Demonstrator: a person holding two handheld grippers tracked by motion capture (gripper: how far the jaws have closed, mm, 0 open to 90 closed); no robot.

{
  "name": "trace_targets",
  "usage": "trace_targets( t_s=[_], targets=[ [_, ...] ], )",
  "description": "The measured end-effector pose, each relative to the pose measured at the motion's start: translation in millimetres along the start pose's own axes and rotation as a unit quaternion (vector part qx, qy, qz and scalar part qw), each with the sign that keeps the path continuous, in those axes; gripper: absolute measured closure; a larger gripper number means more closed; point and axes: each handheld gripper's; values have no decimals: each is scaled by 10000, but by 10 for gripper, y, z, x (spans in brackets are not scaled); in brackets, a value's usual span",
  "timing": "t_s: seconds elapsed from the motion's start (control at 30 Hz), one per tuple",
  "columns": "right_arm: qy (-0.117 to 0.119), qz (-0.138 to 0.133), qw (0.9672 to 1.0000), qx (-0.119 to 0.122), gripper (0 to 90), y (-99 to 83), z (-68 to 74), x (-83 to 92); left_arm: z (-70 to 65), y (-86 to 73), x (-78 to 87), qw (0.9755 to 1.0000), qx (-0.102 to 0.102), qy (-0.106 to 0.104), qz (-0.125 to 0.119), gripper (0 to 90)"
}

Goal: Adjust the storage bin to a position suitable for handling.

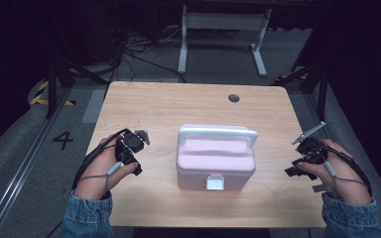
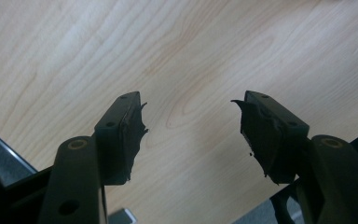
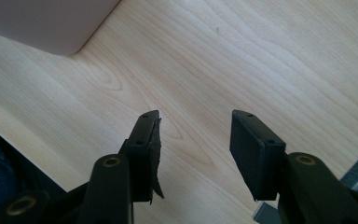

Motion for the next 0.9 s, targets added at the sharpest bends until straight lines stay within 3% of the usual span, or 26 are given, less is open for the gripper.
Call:
trace_targets(
  t_s=[0.07,0.1,0.13,0.2,0.27,0.37,0.4,0.43,0.47,0.63,0.77,0.8,0.87,0.9],
  targets=[
    [23,-142,9999,-7,542,5,-1,3,-16,-1,31,9994,-33,-207,-260,419],
    [111,-159,9995,-231,538,0,-1,7,-20,3,40,9991,-70,-236,-346,423],
    [127,-208,9993,-294,533,-2,-2,9,-32,10,62,9987,-87,-253,-444,423],
    [97,-302,9990,-307,502,-11,-5,33,-39,14,77,9982,-118,-235,-548,434],
    [35,-304,9987,-419,501,-34,-10,50,-66,28,126,9961,-248,-206,-821,439],
    [-66,-329,9987,-389,486,-60,-27,60,-96,46,170,9922,-491,-172,-1135,424],
    [-66,-329,9987,-389,486,-60,-27,60,-96,46,170,9922,-491,-172,-1135,406],
    [-100,-331,9985,-420,486,-69,-33,61,-111,59,193,9888,-695,-24,-1321,406],
    [-115,-350,9983,-458,480,-78,-35,66,-121,65,206,9880,-714,-18,-1366,405],
    [-94,-502,9972,-544,474,-116,-19,85,-176,148,237,9808,-977,-305,-1660,399],
    [-157,-541,9968,-576,476,-168,-3,104,-208,218,250,9756,-1112,-388,-1854,398],
    [-161,-537,9967,-591,476,-180,1,106,-212,233,255,9726,-1185,-413,-1956,398],
    [-164,-552,9965,-603,476,-210,7,108,-239,248,239,9628,-1322,-417,-2320,384],
    [-177,-553,9965,-605,476,-222,9,111,-246,254,233,9598,-1354,-431,-2422,364]
  ],
)
Point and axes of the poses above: each handheld gripper's, and its own axes: x roughly backward along the jaws, y roughly out of its top, z roughly to its left, and after that the axes turned 8 degrees about -y, right-handed
